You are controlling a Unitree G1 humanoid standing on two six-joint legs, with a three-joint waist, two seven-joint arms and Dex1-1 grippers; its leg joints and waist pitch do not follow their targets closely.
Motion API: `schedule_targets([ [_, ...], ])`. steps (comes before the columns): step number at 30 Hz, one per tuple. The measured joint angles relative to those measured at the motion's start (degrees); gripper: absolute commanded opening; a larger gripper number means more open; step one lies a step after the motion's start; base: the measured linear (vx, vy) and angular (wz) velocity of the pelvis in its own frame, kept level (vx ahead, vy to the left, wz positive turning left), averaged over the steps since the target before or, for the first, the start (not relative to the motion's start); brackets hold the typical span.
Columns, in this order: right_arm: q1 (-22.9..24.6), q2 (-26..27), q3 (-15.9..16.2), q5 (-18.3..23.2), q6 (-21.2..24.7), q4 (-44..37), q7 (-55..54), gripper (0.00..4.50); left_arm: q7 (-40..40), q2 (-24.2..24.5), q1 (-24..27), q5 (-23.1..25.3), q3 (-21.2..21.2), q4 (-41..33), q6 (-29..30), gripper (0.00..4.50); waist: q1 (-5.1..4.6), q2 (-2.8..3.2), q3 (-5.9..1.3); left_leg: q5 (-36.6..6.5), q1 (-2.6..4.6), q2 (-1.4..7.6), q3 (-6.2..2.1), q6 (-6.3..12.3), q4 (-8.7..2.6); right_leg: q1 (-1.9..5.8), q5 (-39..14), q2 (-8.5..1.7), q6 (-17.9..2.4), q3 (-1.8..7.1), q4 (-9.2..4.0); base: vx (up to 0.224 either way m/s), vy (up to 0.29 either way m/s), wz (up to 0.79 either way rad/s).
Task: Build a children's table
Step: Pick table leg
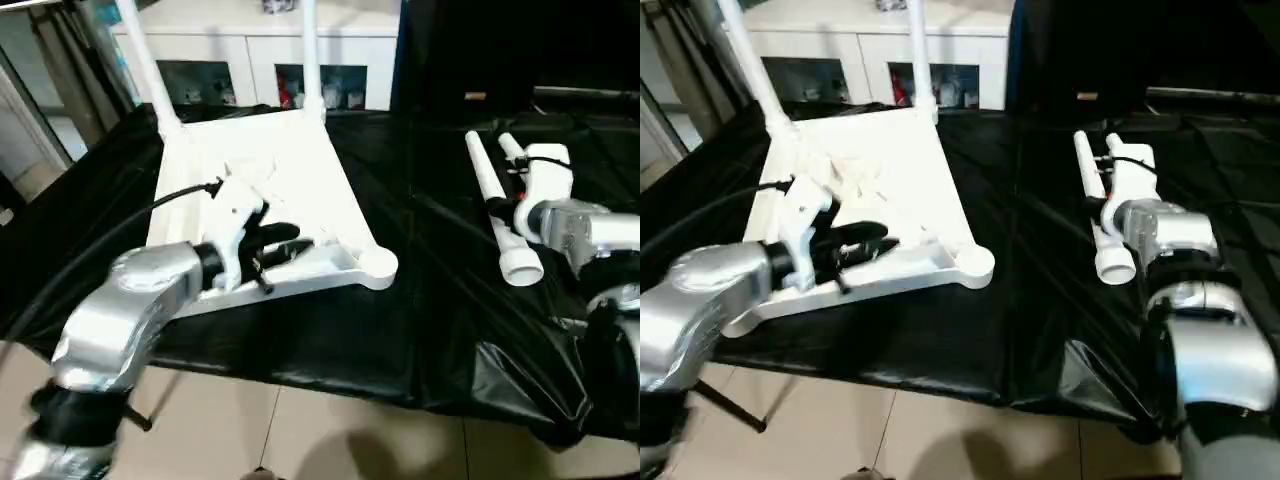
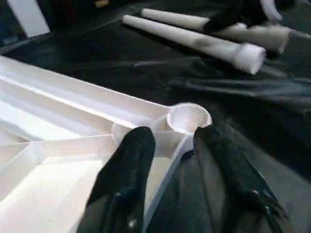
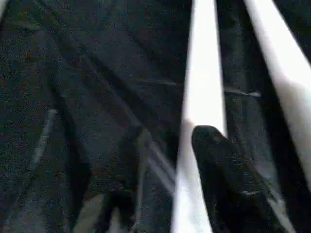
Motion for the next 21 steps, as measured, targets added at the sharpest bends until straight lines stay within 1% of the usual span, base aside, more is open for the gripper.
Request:
schedule_targets([
  [4, -2.9, -0.8, -0.1, -1.1, -2.4, 3.7, -1.1, 2.35, -0.7, 1.8, 0.7, -1.7, -0.1, -4.7, 2.7, 2.37, 0.31, 0.01, 0.01, 0.0, 0.01, 0.01, 0.0, 0.0, 0.0, -0.04, 0.0, 0.0, 0.0, 0.0, 0.07, 0.0, 0.0, 0.0],
  [5, -3.4, -1.0, -0.1, -1.2, -2.7, 4.3, -1.3, 2.35, -0.9, 2.4, 0.9, -2.0, -0.1, -5.7, 3.2, 2.37, 0.35, 0.03, 0.0, 0.0, 0.01, 0.01, 0.0, -0.01, 0.0, -0.05, 0.0, 0.0, 0.0, 0.0, 0.08, 0.0, 0.0, 0.0],
  [6, -4.0, -1.3, 0.0, -1.6, -3.3, 4.8, -1.6, 2.55, -1.0, 3.0, 1.4, -2.2, 0.0, -6.9, 3.8, 2.55, 0.42, 0.05, -0.02, 0.0, 0.01, 0.01, 0.01, -0.01, 0.0, -0.05, 0.0, 0.0, 0.0, 0.0, 0.09, 0.0, 0.0, 0.0],
  [7, -4.3, -1.4, 0.0, -1.9, -3.7, 5.0, -1.7, 2.55, -1.2, 3.4, 1.8, -2.4, 0.0, -7.5, 4.3, 2.55, 0.48, 0.05, -0.02, 0.0, 0.01, 0.01, 0.01, -0.01, 0.0, -0.05, 0.0, 0.0, 0.0, 0.0, 0.09, 0.0, 0.0, 0.0],
  [9, -4.9, -1.5, 0.1, -2.3, -4.1, 6.3, -1.8, 2.8, -1.3, 4.2, 2.7, -3.0, 0.0, -8.6, 5.5, 2.77, 0.51, 0.04, -0.02, 0.0, -0.02, 0.01, 0.0, -0.01, 0.01, -0.08, 0.0, 0.0, 0.0, 0.0, 0.09, 0.0, 0.0, 0.0],
  [10, -5.0, -1.5, 0.2, -2.4, -4.1, 6.8, -1.8, 2.9, -1.4, 4.7, 3.0, -3.4, 0.0, -9.2, 6.1, 2.87, 0.53, 0.05, -0.02, 0.0, -0.04, 0.0, 0.0, -0.01, 0.02, -0.08, 0.0, 0.0, 0.0, 0.0, 0.09, 0.0, 0.0, 0.0],
  [11, -5.0, -1.5, 0.2, -2.6, -4.2, 7.2, -1.8, 2.99, -1.4, 5.0, 3.1, -3.8, 0.1, -9.7, 6.7, 2.87, 0.55, 0.05, -0.02, 0.0, -0.07, 0.0, 0.0, 0.0, 0.04, -0.1, 0.0, 0.0, 0.0, 0.0, 0.09, 0.0, 0.0, 0.0],
  [12, -5.1, -1.5, 0.2, -2.8, -4.7, 8.1, -1.9, 3.07, -1.6, 5.4, 3.4, -4.3, 0.3, -10.6, 7.4, 3.08, 0.57, 0.05, -0.02, 0.0, -0.08, 0.01, 0.0, 0.0, 0.05, -0.11, 0.0, 0.0, 0.0, 0.0, 0.09, 0.0, 0.0, 0.0],
  [13, -5.1, -1.5, 0.2, -3.0, -4.8, 8.5, -2.0, 3.15, -1.7, 5.8, 3.7, -4.5, 0.5, -11.4, 7.8, 3.16, 0.59, 0.05, -0.02, 0.0, -0.1, 0.0, 0.0, 0.0, 0.06, -0.13, 0.0, 0.0, 0.0, 0.0, 0.09, 0.0, 0.0, 0.0],
  [14, -5.1, -1.5, 0.2, -3.3, -4.9, 8.7, -2.1, 3.33, -1.8, 5.9, 3.9, -4.8, 0.5, -11.7, 8.1, 3.16, 0.6, 0.05, -0.02, 0.0, -0.14, 0.0, 0.0, 0.0, 0.07, -0.15, 0.0, 0.0, 0.0, 0.0, 0.09, 0.0, 0.0, 0.0],
  [15, -5.2, -1.4, 0.2, -3.4, -5.2, 9.0, -2.5, 3.33, -1.8, 6.3, 4.0, -5.2, 0.6, -12.5, 9.2, 3.26, 0.64, 0.05, -0.02, 0.0, -0.25, 0.01, -0.01, 0.0, 0.11, -0.25, 0.0, 0.0, 0.0, -0.01, 0.13, 0.0, 0.0, 0.0],
  [17, -5.3, -1.4, 0.1, -3.4, -5.3, 9.4, -3.1, 3.51, -1.8, 7.0, 4.3, -6.2, 1.2, -14.3, 10.9, 3.5, 0.68, 0.05, -0.02, 0.0, -0.4, 0.01, 0.0, 0.0, 0.19, -0.39, 0.0, 0.0, 0.0, -0.01, 0.18, 0.0, 0.0, 0.0],
  [19, -5.3, -1.3, -0.3, -3.3, -5.3, 9.5, -3.1, 3.77, -1.7, 7.1, 4.3, -6.8, 1.7, -15.1, 11.7, 3.63, 0.69, 0.08, -0.04, 0.0, -0.61, 0.01, 0.0, 0.01, 0.31, -0.53, 0.0, 0.01, 0.0, -0.03, 0.24, 0.0, 0.0, 0.0],
  [20, -5.3, -1.3, -0.6, -3.3, -5.3, 9.7, -3.2, 3.77, -1.7, 7.2, 4.3, -7.0, 1.7, -15.4, 12.0, 3.71, 0.7, 0.08, -0.04, 0.0, -0.65, 0.01, 0.0, 0.01, 0.38, -0.54, 0.0, 0.01, 0.0, -0.05, 0.28, 0.0, 0.0, 0.0],
  [21, -5.3, -1.3, -0.9, -3.2, -5.3, 10.1, -3.2, 3.87, -1.6, 7.3, 4.6, -7.2, 1.8, -15.9, 12.4, 3.82, 0.71, 0.08, -0.04, 0.0, -0.66, 0.02, 0.0, 0.01, 0.44, -0.54, 0.0, 0.01, 0.0, -0.05, 0.31, 0.0, 0.0, 0.0],
])
